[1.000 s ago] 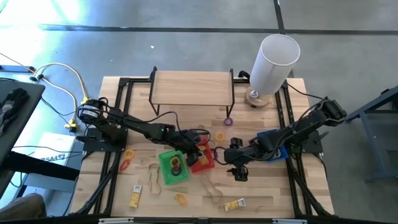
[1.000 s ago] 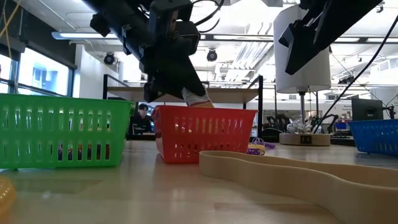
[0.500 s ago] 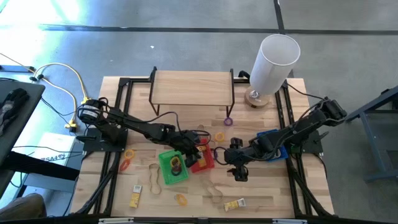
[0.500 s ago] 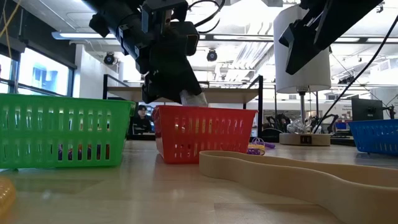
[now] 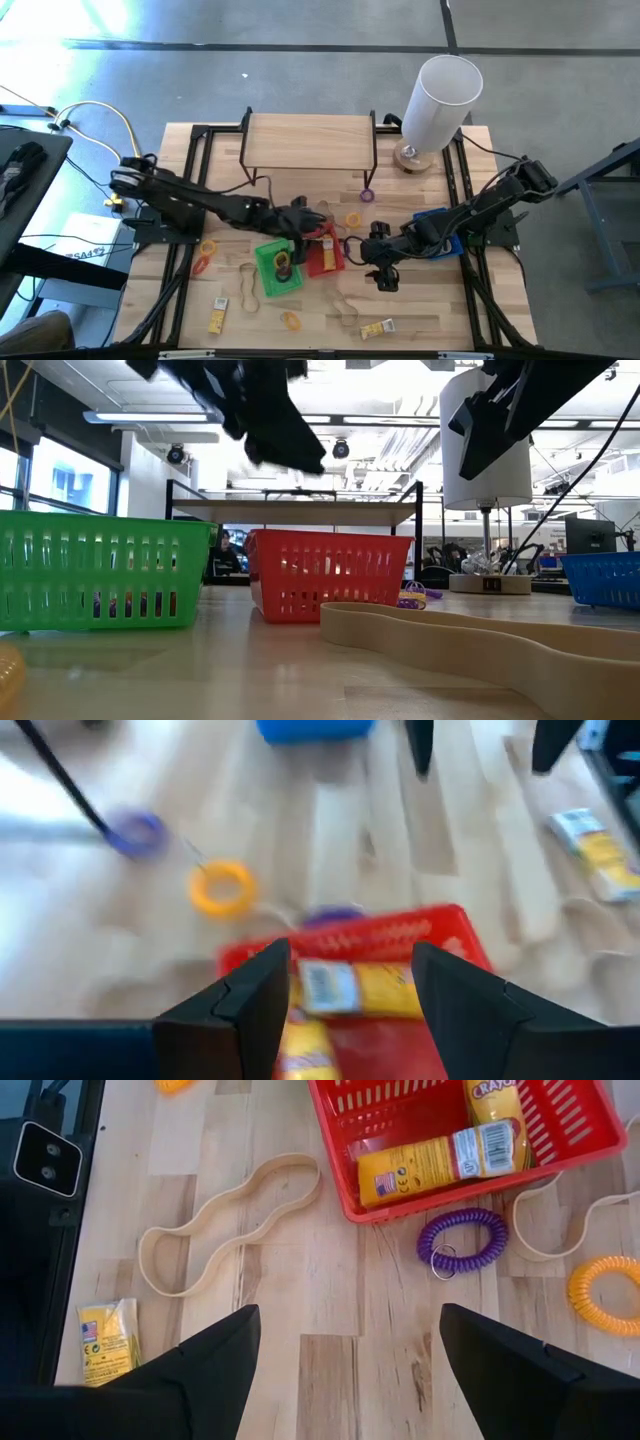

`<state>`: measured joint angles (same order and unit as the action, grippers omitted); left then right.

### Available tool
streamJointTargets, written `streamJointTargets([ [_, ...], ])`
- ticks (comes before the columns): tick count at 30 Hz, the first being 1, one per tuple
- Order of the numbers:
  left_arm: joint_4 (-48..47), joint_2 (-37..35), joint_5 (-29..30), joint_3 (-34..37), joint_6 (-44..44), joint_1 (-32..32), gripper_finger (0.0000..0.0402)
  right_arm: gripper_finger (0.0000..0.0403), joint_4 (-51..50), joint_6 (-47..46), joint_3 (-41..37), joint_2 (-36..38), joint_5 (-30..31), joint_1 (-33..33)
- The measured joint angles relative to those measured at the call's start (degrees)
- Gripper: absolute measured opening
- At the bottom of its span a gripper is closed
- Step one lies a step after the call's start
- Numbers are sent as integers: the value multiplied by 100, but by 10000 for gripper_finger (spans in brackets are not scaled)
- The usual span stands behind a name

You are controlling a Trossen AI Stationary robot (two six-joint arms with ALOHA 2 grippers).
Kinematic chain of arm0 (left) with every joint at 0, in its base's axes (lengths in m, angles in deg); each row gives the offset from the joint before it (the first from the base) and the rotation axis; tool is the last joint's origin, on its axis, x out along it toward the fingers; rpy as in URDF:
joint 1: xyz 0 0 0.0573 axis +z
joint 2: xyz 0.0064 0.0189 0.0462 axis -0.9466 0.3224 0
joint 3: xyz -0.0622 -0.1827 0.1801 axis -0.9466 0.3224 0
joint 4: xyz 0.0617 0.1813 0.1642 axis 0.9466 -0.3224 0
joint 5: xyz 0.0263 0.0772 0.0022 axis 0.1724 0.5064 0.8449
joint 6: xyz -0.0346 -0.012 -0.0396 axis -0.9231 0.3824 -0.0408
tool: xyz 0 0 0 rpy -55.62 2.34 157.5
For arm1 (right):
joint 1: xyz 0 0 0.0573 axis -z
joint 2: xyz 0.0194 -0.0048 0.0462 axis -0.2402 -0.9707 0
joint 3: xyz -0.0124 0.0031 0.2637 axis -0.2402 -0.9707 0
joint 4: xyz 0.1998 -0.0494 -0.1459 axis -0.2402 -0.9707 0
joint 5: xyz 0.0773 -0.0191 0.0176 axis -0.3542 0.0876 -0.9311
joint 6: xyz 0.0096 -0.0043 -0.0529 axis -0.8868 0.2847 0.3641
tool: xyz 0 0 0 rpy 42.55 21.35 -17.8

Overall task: Pick & Place Office Desk Supplies
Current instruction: Put the yellow spring keychain into the green bin

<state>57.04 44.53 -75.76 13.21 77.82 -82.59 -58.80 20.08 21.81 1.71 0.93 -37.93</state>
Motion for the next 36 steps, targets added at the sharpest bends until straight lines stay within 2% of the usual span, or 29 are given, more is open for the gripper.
streamJointTargets([
  [4,-16,-268,1050,0,583,-352,203,298,-77,396,0,-82,164,2],
  [7,-12,-376,1361,0,705,-560,203,298,-309,936,-99,-212,594,2],
  [14,-403,-387,1423,0,121,-627,203,298,745,1060,-1018,-323,1009,126],
  [18,-482,-387,1428,0,-58,-579,203,298,1009,1017,-1202,-315,1682,280],
  [22,-482,-387,1427,0,-76,-581,203,298,1501,930,-1329,-315,1651,420],
  [27,-476,-388,1427,0,-62,-603,203,298,1715,1345,-1343,-402,2298,653],
  [32,-481,-385,1423,0,-74,-603,203,293,1745,1436,-1357,-861,1898,1025],
  [36,-526,-370,1407,4,-78,-603,203,279,2051,1775,-1341,-1229,1898,1242],
])
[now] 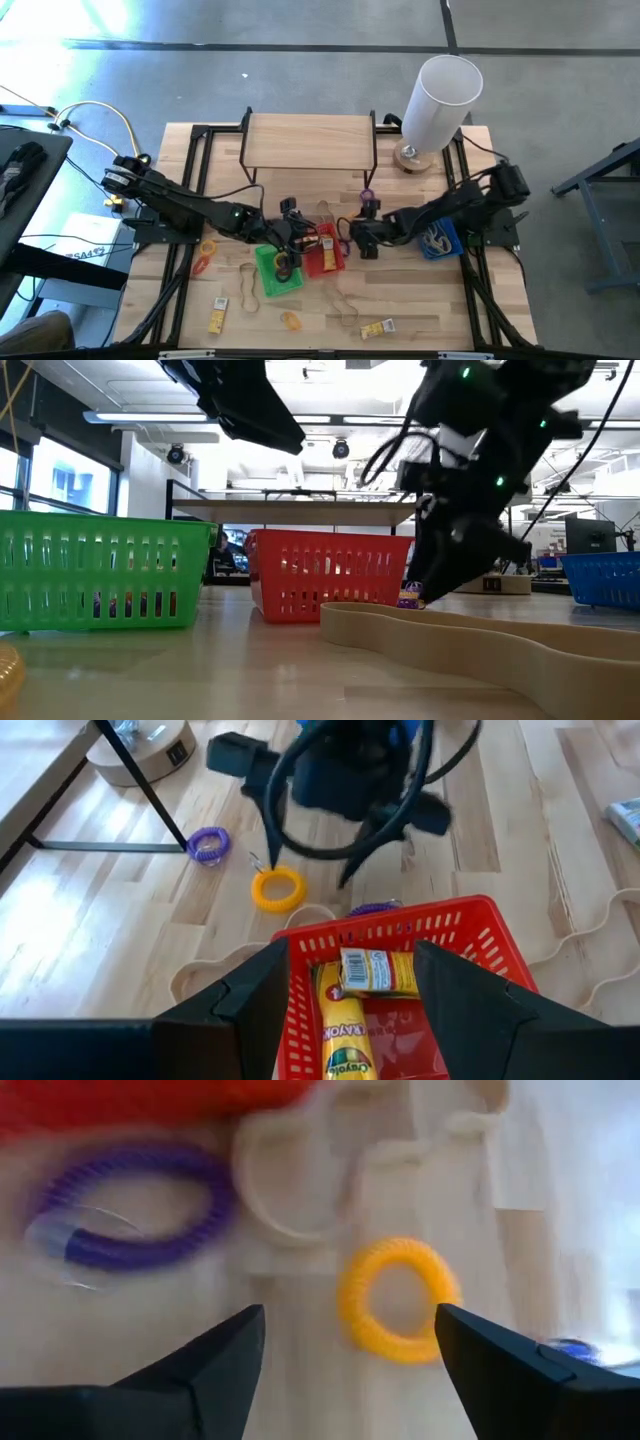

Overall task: Pick & Place Office Desk Supplies
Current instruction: Put the yellow spring keychain into the green bin

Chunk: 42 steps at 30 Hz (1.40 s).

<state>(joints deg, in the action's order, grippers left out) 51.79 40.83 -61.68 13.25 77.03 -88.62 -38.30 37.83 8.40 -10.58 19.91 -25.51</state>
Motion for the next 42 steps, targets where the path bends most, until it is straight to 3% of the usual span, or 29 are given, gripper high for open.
streamJointTargets([
  [7,-14,0,0,0,-11,0,203,250,233,-3,10,-218,-87,255],
  [22,-13,4,1,0,-11,0,203,190,199,-158,12,-223,-1703,1062],
  [34,-15,4,2,0,-9,0,203,138,241,32,8,-236,-1658,1092],
  [42,-15,4,4,0,-61,0,203,59,233,38,6,-242,-1601,1094],
])
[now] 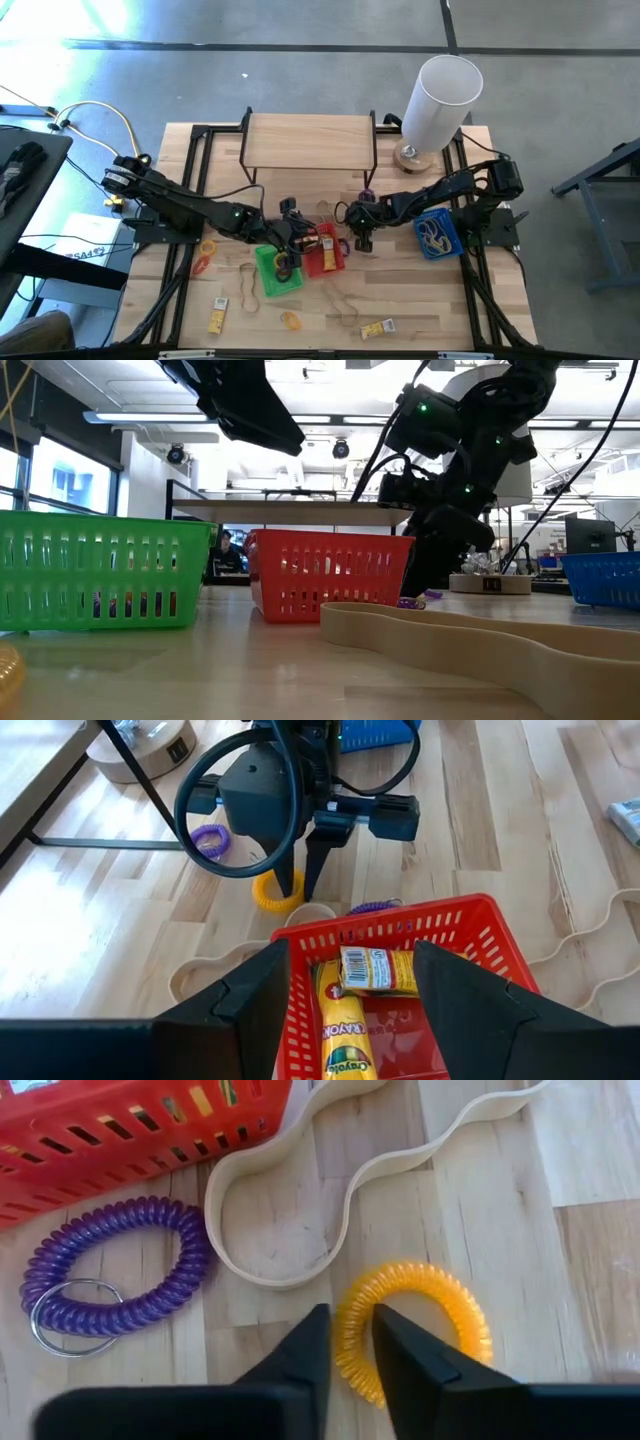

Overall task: Pick & Place Office Desk Supplies
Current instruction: Put the yellow spring keychain into the green bin

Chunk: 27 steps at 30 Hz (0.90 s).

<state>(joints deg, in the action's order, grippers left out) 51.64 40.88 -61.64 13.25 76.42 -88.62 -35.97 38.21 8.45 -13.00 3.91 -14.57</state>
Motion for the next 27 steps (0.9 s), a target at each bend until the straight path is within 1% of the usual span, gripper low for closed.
streamJointTargets([
  [3,-2,0,0,0,-12,0,203,18,-2,6,0,0,13,0],
  [4,0,0,0,0,-18,0,203,13,0,5,0,0,26,2],
  [10,-2,0,0,0,-18,0,203,8,4,-8,0,2,87,-18],
  [14,-2,2,0,0,-18,-1,203,6,-42,-13,-15,77,478,-165],
  [20,28,2,0,0,-18,0,203,4,-258,-43,-12,239,842,-484],
  [24,105,4,8,0,1,0,203,4,-377,-339,-4,558,1340,-818],
  [27,229,4,15,4,72,0,203,4,-366,-613,-4,948,1568,-1138],
])
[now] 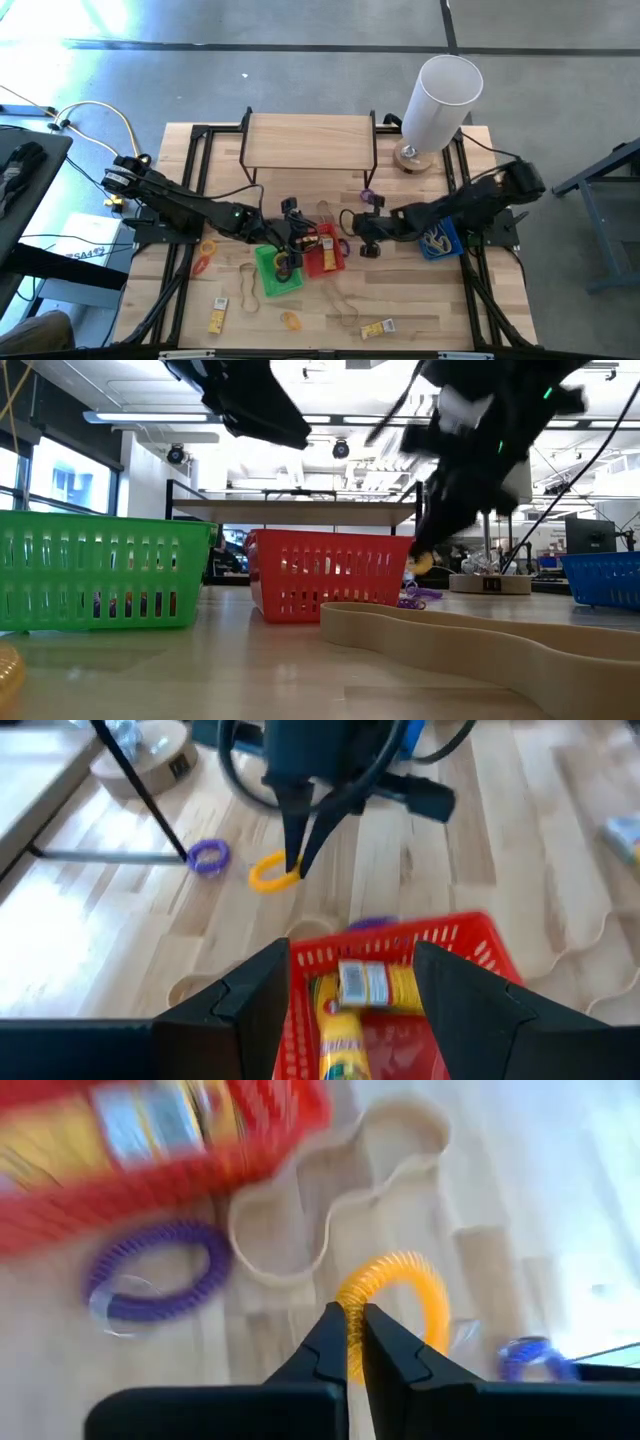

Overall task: Pick & Place Office Desk Supplies
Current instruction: Put the yellow spring keychain into the green bin

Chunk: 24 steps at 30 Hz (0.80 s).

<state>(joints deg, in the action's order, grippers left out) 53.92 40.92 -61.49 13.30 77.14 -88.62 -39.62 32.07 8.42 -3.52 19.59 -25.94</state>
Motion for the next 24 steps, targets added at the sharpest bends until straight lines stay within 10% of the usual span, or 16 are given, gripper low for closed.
streamJointTargets([
  [11,624,30,0,0,619,7,203,4,723,-479,15,1203,100,-1286],
  [24,1824,640,-382,-9,2519,-217,202,4,2158,-289,16,860,-739,-1479],
])
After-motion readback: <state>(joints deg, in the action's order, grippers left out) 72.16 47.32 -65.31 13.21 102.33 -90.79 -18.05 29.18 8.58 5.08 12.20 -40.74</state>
